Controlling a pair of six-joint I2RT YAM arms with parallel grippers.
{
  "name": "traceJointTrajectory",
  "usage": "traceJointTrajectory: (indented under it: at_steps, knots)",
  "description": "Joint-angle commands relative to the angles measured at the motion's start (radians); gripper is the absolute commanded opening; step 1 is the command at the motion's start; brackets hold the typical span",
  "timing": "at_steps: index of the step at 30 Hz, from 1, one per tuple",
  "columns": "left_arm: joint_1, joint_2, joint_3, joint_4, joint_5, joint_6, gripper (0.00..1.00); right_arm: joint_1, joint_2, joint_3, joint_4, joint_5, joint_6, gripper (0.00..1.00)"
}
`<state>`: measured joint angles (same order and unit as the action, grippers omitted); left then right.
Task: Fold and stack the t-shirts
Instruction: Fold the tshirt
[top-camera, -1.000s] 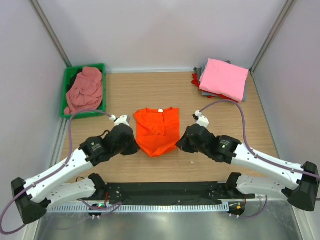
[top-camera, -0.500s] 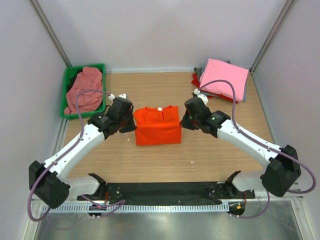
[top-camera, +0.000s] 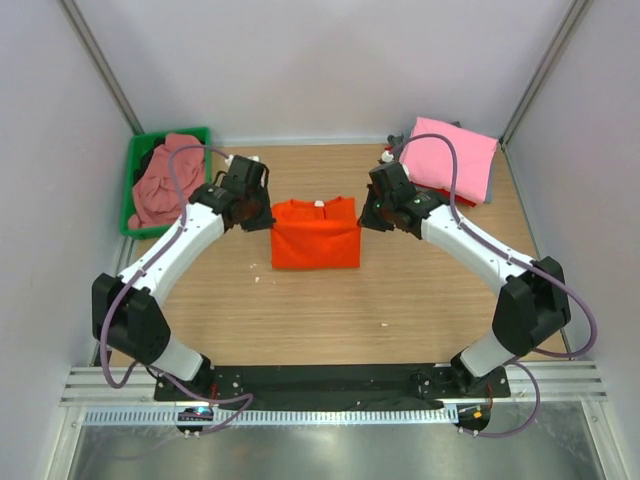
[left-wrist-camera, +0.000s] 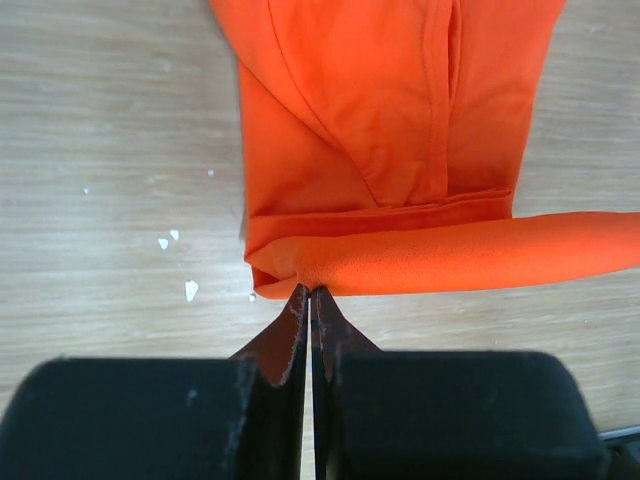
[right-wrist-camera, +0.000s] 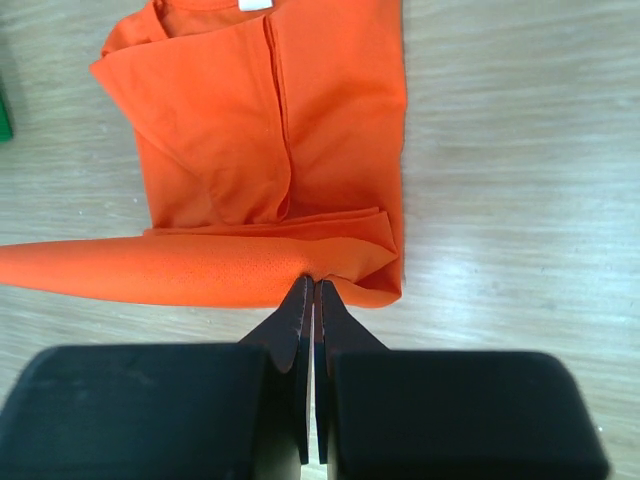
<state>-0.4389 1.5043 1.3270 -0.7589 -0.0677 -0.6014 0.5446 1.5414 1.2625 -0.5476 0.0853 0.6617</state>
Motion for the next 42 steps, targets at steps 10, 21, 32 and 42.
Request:
traceJointTrajectory:
  at_steps: [10, 21, 32, 42]
  knots:
    - [0.071, 0.172, 0.264, -0.082, 0.062, 0.078, 0.0, -0.094, 0.129, 0.281, -0.04, -0.059, -0.094, 0.01]
    - [0.066, 0.013, 0.112, -0.071, 0.197, 0.032, 0.0, -0.094, -0.065, 0.051, 0.006, -0.156, -0.034, 0.01]
    - [-0.037, -0.236, -0.095, -0.086, 0.163, -0.046, 0.0, -0.023, -0.397, -0.192, -0.051, -0.119, 0.039, 0.02]
    - [-0.029, 0.034, 0.181, -0.178, 0.083, 0.063, 0.0, -0.038, -0.178, 0.017, -0.1, -0.042, -0.074, 0.01]
